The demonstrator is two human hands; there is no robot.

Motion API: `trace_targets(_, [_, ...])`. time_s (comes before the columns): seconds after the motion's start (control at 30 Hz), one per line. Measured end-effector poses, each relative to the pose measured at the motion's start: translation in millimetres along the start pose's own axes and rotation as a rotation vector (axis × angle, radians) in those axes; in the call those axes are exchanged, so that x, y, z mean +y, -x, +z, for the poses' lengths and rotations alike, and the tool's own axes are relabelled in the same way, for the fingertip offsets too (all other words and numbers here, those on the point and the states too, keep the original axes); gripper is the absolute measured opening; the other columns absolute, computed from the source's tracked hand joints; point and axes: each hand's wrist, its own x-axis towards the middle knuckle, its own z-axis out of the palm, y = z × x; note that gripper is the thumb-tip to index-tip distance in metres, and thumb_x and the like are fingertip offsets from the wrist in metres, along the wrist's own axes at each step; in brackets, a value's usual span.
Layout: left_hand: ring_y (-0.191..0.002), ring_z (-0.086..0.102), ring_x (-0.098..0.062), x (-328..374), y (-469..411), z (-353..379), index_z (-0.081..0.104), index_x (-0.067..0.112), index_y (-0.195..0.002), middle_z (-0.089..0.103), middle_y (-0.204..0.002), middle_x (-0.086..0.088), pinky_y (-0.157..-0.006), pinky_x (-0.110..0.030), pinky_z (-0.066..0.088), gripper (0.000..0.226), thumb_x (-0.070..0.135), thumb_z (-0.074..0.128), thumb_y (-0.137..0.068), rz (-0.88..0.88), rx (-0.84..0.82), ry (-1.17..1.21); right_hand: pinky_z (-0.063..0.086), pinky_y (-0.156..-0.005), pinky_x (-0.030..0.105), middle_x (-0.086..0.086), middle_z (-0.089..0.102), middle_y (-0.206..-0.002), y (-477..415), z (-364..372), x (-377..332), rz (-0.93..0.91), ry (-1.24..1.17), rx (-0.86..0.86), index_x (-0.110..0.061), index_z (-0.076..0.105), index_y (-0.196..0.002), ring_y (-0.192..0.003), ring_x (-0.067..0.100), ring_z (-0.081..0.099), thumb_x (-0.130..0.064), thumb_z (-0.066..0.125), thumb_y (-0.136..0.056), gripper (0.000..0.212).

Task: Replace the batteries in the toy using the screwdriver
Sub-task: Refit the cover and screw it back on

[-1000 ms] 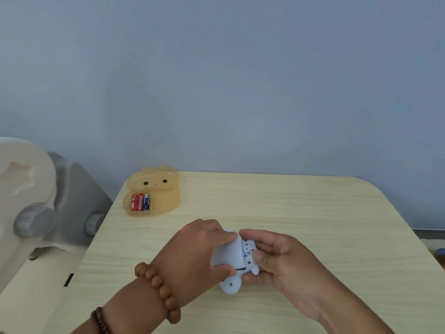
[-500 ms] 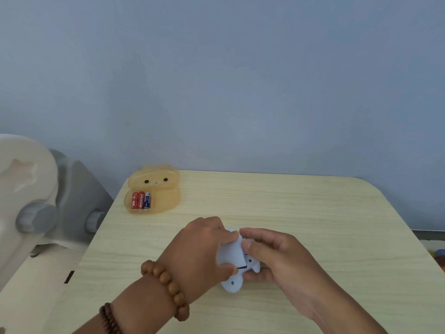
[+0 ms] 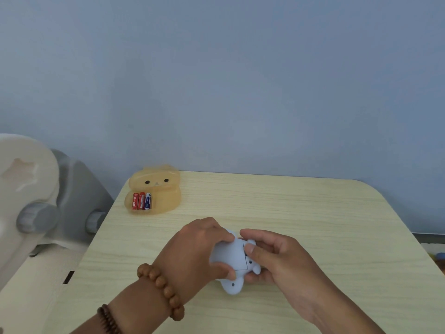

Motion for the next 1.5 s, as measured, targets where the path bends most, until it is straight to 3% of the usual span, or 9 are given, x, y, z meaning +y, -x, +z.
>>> trace_targets(0.3, [-0.093,0.056,0.001,-6.2,2.6,12.7,0.065,0.042,-0.106,0.052,-0.107,0.027,-0.081,-0.028,0.052,0.067,0.075,0.059,-0.048,-0.061,0.046,0.075,0.063,-0.083,0.048,0.011,0.078,-0.103,0.8,-7.1,-2.8,0.008,0.044,-0.042,-0.017,0.071,-0.117,-0.099,0.041,0.072,-0.007,0.064,-0.096,0.025])
trace_targets(0.5, [-0.095,0.07,-0.007,-9.0,4.3,13.7,0.07,0.048,-0.099,0.068,-0.111,0.019,-0.084,-0.035,0.059,0.042,0.035,0.088,-0.063,-0.222,0.003,0.577,0.063,-0.081,0.045,0.034,0.066,-0.11,3.6,-9.0,-4.9,0.052,0.046,-0.062,-0.013,0.07,-0.116,-0.098,0.042,0.072,-0.006,0.06,-0.098,0.022])
trace_targets(0.67, [-0.094,0.07,-0.008,-12.2,5.4,18.4,0.072,0.045,-0.097,0.073,-0.106,0.014,-0.085,-0.038,0.059,0.04,0.044,0.081,-0.058,-0.262,0.03,0.641,0.063,-0.081,0.047,0.028,0.07,-0.109,5.3,-8.3,-0.1,0.059,-0.009,-0.056,-0.012,0.071,-0.116,-0.094,0.044,0.071,0.0,0.058,-0.097,0.026])
trace_targets(0.87, [-0.088,0.071,-0.011,-10.2,6.3,18.7,0.074,0.042,-0.092,0.073,-0.1,0.011,-0.08,-0.037,0.06,0.034,0.028,0.088,-0.065,-0.297,0.043,0.638,0.064,-0.077,0.042,0.02,0.075,-0.108,8.0,-6.6,-7.8,0.09,0.019,-0.055,-0.011,0.07,-0.12,-0.102,0.045,0.069,0.0,0.06,-0.097,0.028])
trace_targets(0.97, [-0.092,0.071,-0.01,-10.5,5.1,17.0,0.073,0.042,-0.094,0.073,-0.103,0.011,-0.083,-0.038,0.06,0.037,0.041,0.084,-0.059,-0.278,0.031,0.643,0.063,-0.079,0.031,-0.001,0.078,-0.101,13.2,-8.6,-18.5,0.05,0.257,-0.044,-0.022,0.065,-0.127,-0.094,0.018,0.076,-0.015,0.061,-0.098,0.03])
trace_targets(1.07, [-0.095,0.07,-0.007,-12.7,4.9,15.7,0.073,0.042,-0.096,0.073,-0.106,0.011,-0.084,-0.036,0.059,0.039,0.046,0.081,-0.059,-0.273,0.025,0.631,0.06,-0.077,0.025,-0.014,0.077,-0.09,16.0,-30.3,-37.5,-0.129,0.565,0.237,-0.037,0.064,-0.12,-0.084,-0.002,0.071,-0.031,0.064,-0.092,0.029])
trace_targets(1.17, [-0.095,0.069,-0.007,-11.4,8.4,13.6,0.07,0.044,-0.099,0.07,-0.111,0.015,-0.084,-0.034,0.059,0.035,0.04,0.08,-0.066,-0.249,0.011,0.605,0.047,-0.07,0.018,-0.014,0.07,-0.087,23.8,-50.1,-40.7,-0.159,0.938,0.486,-0.028,0.064,-0.125,-0.08,0.0,0.065,-0.041,0.067,-0.089,0.039])
trace_targets(1.3, [-0.098,0.065,-0.003,-8.7,13.2,12.6,0.066,0.045,-0.103,0.057,-0.127,0.026,-0.085,-0.023,0.054,0.035,0.03,0.08,-0.074,-0.215,0.042,0.522,0.051,-0.081,0.03,-0.007,0.063,-0.104,32.3,-42.2,-13.5,0.014,1.239,0.449,-0.027,0.053,-0.137,-0.103,0.015,0.063,-0.061,0.062,-0.084,0.064])
trace_targets(1.5, [-0.099,0.062,-0.004,-6.3,15.3,12.2,0.062,0.045,-0.104,0.055,-0.126,0.028,-0.084,-0.018,0.051,0.035,0.031,0.077,-0.076,-0.181,0.048,0.461,0.054,-0.082,0.035,-0.005,0.059,-0.104,38.0,-28.0,4.3,-0.009,1.368,0.454,-0.027,0.062,-0.113,-0.104,0.02,0.059,-0.026,0.048,-0.097,0.022])
